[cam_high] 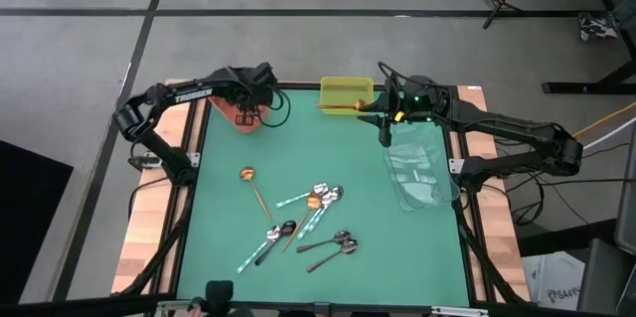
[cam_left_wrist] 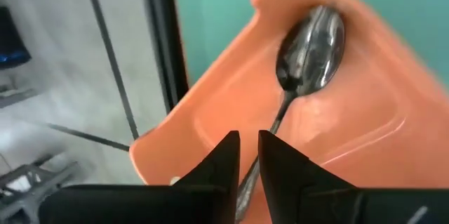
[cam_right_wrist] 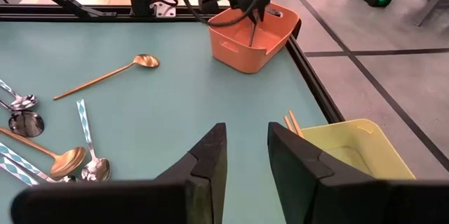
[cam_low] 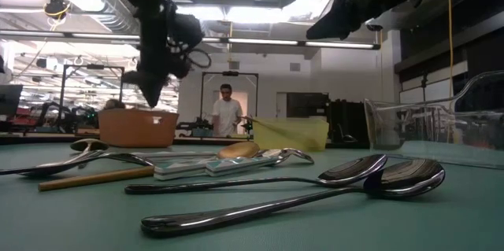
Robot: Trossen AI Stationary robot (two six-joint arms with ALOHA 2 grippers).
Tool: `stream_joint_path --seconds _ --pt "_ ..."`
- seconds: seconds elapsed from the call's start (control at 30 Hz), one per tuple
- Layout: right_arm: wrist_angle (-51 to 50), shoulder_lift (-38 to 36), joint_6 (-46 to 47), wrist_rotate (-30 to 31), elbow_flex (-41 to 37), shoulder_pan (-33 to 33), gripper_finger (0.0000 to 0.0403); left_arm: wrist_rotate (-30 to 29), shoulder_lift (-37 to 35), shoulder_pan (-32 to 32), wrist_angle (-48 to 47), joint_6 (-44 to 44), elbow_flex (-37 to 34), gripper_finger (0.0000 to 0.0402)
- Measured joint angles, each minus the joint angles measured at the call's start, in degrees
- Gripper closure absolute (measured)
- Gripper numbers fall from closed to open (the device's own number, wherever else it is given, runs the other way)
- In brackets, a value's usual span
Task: Sort silverware by color (type)
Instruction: Put the black spoon into the orange bin
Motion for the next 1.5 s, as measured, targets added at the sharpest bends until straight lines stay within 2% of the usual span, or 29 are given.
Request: stream_joint_path --seconds 0.2,0.47,0.77,1.17,1.33,1.4,1.5 --pt "0.0 0.0 0.0 -0.3 0.0 0.0 0.0306 5.5 -5.8 -5.3 0.0 -10.6 0.0 0.0354" --pt "0.0 0.0 0.0 -4.1 0.0 0.0 0.0306 12.3 -10.5 -15.2 0.9 -23.7 0.0 0.0354" --pt "0.1 0.0 0.0 -3.8 0.0 1.6 0.0306 13.2 -10.7 -27.1 4.0 -35.0 0.0 0.0354" --pt "0.8 0.0 -0.1 -3.5 0.0 12.0 0.0306 13.2 -10.7 -39.1 5.4 -45.4 0.0 0.0354" --pt "0.9 0.0 0.4 -3.4 0.0 18.3 0.0306 13.2 -10.7 -43.4 7.4 -46.9 0.0 0.0354" --pt "1.4 0.0 2.7 -1.5 0.0 21.5 0.0306 13.2 -10.7 -45.0 8.6 -46.9 0.0 0.0354" --pt "2.0 0.0 5.4 4.7 0.0 27.1 0.0306 13.2 -10.7 -47.3 9.8 -46.9 0.0 0.0354"
